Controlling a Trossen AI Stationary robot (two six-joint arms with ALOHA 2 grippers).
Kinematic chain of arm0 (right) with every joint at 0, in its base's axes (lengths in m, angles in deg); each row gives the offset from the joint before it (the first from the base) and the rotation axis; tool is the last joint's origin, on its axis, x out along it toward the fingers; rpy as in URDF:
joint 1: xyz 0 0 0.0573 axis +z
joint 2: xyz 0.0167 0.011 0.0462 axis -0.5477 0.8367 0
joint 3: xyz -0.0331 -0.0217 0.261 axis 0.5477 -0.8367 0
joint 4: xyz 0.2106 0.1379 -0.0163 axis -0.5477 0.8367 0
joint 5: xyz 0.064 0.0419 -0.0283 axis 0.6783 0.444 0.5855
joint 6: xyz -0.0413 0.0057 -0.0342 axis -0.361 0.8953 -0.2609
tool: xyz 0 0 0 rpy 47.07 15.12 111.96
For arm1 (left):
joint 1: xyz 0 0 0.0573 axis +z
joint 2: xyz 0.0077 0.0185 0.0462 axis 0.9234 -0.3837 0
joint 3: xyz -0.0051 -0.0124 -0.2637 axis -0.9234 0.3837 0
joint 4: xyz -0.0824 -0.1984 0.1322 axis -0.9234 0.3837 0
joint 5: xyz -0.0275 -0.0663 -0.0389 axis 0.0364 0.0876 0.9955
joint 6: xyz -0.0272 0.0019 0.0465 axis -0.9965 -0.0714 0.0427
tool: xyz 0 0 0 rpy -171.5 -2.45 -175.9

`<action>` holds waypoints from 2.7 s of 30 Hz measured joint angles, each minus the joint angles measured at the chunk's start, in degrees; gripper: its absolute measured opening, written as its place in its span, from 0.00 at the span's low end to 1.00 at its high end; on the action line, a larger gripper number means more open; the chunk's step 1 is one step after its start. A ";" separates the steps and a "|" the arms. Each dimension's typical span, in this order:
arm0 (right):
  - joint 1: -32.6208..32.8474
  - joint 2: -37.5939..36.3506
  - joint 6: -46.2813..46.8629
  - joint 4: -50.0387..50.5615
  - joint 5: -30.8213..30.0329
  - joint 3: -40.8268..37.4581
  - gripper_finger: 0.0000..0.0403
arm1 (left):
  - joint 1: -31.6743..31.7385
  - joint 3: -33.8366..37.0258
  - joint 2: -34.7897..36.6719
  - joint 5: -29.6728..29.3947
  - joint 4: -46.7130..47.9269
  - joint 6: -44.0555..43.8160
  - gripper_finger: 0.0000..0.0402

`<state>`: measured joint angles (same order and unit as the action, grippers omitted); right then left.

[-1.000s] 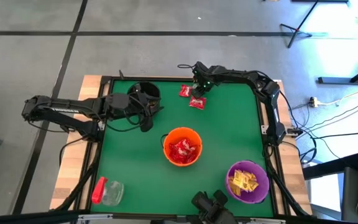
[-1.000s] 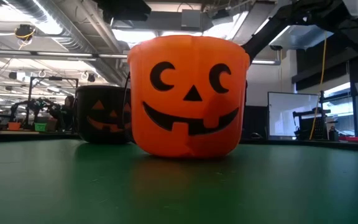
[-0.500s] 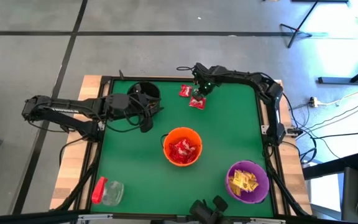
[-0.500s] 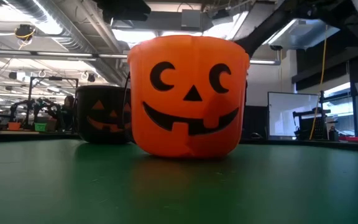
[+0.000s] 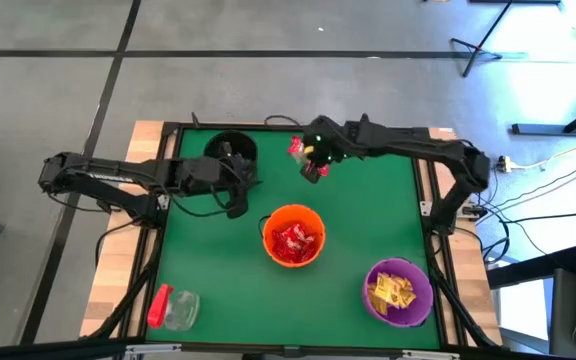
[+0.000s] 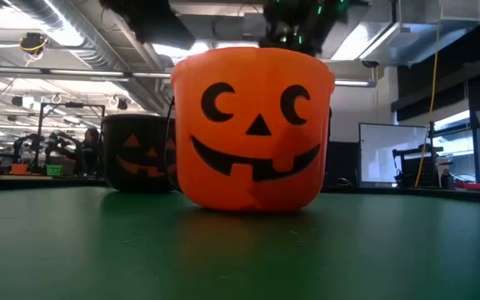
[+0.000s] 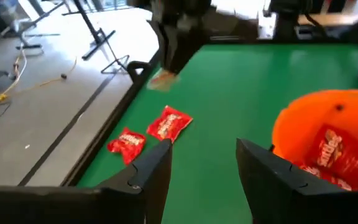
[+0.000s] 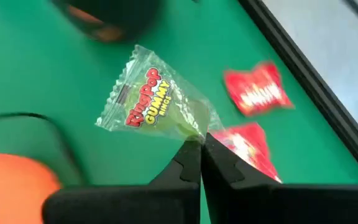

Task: Sort candy
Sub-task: Put the green candy into the black bin

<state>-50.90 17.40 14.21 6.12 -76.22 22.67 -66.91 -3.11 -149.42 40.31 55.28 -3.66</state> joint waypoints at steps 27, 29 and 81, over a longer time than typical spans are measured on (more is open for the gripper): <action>11.01 -1.79 2.46 -8.26 3.34 0.04 0.00 | -7.29 -0.02 -11.60 -11.10 -15.20 23.66 0.57; 11.01 -1.79 2.78 -8.81 3.67 0.04 0.00 | -7.27 -0.02 -11.60 -11.16 -15.75 24.87 0.56; 13.59 -4.47 -1.91 -5.04 -0.24 0.00 0.30 | -6.89 -0.11 -11.03 -21.65 -9.30 24.57 0.00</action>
<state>-37.31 12.93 12.30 1.08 -76.46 22.67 -73.79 -3.22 -160.46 18.66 45.98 20.91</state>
